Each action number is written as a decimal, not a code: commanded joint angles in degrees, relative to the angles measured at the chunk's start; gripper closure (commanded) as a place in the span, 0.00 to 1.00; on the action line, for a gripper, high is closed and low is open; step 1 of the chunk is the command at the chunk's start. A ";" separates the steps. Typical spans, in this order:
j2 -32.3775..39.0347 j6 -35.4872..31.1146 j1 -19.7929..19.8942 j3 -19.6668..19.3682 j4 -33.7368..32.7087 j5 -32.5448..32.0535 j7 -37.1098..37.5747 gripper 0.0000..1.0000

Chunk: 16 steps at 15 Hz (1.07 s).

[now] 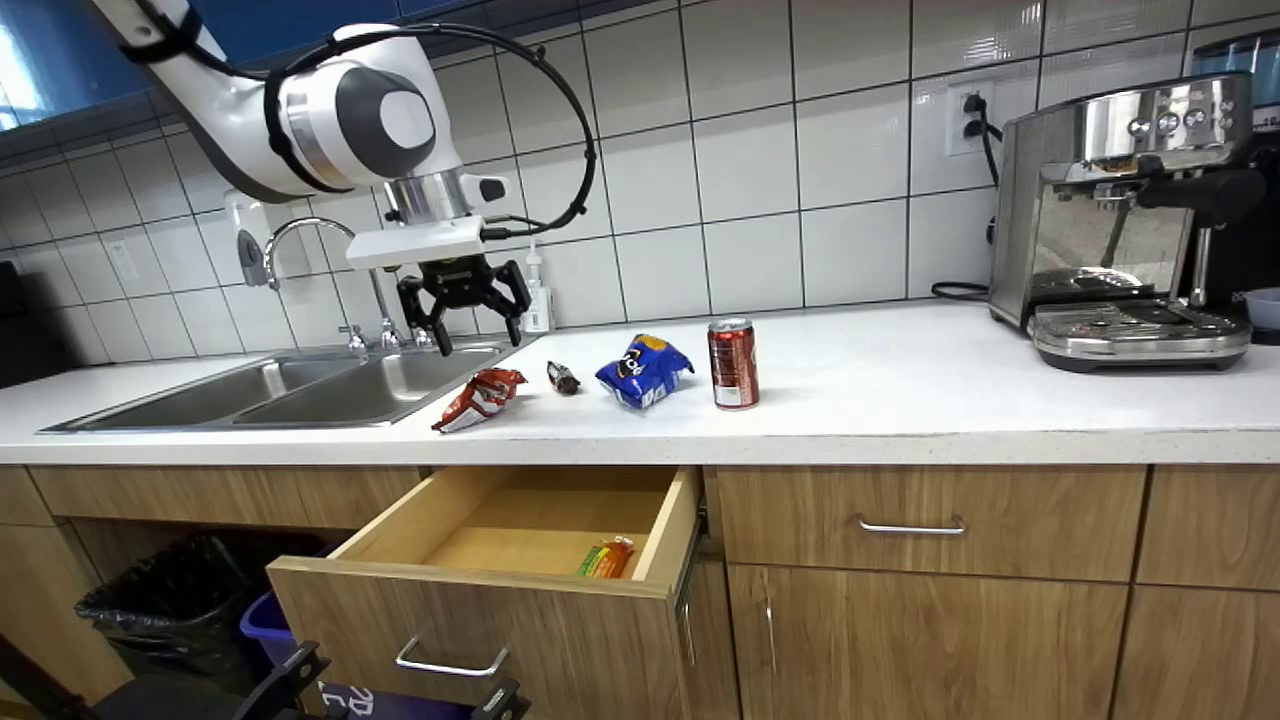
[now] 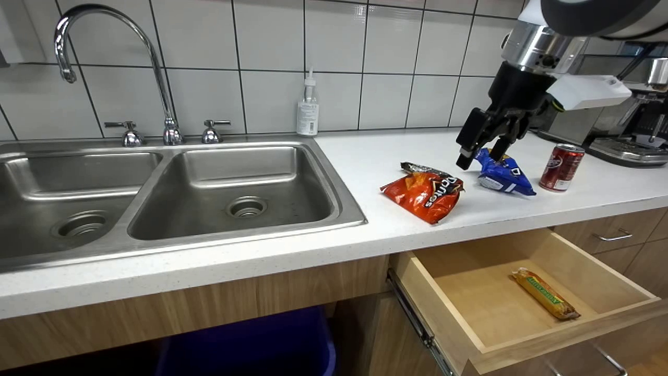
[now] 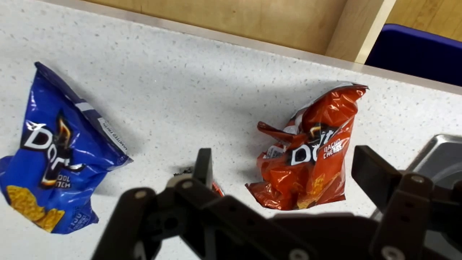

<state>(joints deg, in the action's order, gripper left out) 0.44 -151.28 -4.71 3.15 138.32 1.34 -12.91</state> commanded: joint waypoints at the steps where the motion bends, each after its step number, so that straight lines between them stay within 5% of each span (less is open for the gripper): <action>1: -0.01 0.16 0.30 0.34 -0.05 -0.09 0.15 0.00; 8: 0.51 -0.06 0.18 0.44 -0.53 -0.45 1.67 0.00; 16: 9.59 -2.04 -0.97 2.43 -9.11 -0.52 1.48 0.00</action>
<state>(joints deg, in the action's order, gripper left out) 5.93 -152.37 -5.35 4.41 133.91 1.34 -12.28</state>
